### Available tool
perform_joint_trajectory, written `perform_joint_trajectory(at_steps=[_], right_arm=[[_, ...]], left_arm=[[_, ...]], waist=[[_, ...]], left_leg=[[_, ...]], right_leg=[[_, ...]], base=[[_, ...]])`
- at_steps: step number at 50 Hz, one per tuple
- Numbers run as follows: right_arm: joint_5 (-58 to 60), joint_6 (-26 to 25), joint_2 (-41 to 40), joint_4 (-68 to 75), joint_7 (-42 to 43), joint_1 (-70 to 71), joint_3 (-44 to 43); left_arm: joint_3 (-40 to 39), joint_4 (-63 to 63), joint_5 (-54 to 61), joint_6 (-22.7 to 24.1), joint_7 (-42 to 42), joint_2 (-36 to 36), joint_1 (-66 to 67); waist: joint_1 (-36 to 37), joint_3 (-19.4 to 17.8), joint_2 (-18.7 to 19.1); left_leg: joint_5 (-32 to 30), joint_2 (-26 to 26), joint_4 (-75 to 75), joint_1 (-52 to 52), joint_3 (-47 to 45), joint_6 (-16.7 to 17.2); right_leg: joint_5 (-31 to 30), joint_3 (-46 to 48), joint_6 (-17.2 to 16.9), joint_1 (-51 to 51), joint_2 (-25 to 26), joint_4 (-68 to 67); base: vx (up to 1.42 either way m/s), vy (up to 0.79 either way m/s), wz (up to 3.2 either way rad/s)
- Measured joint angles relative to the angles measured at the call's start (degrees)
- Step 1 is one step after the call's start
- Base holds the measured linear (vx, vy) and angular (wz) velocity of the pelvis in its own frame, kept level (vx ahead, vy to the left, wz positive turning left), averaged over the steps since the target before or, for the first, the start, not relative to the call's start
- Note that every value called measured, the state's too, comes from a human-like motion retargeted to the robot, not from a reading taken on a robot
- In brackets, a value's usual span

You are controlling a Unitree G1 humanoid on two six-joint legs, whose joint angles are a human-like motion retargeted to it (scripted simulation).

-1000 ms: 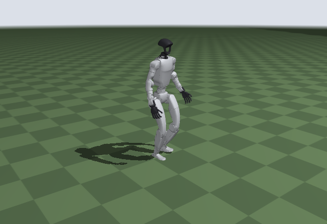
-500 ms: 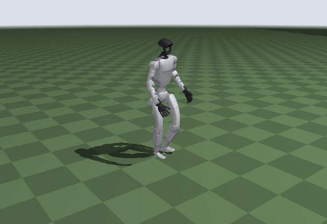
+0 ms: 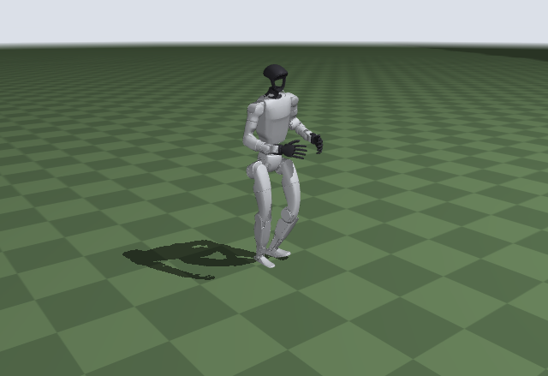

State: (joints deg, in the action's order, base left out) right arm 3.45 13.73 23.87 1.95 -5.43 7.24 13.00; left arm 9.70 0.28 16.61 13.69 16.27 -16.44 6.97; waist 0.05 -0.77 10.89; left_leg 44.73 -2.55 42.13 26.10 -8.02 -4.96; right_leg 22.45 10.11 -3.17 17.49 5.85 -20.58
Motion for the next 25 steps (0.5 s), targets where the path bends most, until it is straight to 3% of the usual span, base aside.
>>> perform_joint_trajectory(at_steps=[25], right_arm=[[0.08, 1.68, 1.53, -8.89, 1.77, -0.1, 3.72]], left_arm=[[1.76, -5.74, -6.66, 1.19, -3.45, -0.04, -0.95]], waist=[[-4.09, -3.12, -5.35]], left_leg=[[-1.74, 7.15, -4.93, -2.9, -3.91, -1.13]], right_leg=[[9.27, -1.56, 0.49, 9.61, -9.37, -21.53]], base=[[0.0, 0.0, 0.0]])
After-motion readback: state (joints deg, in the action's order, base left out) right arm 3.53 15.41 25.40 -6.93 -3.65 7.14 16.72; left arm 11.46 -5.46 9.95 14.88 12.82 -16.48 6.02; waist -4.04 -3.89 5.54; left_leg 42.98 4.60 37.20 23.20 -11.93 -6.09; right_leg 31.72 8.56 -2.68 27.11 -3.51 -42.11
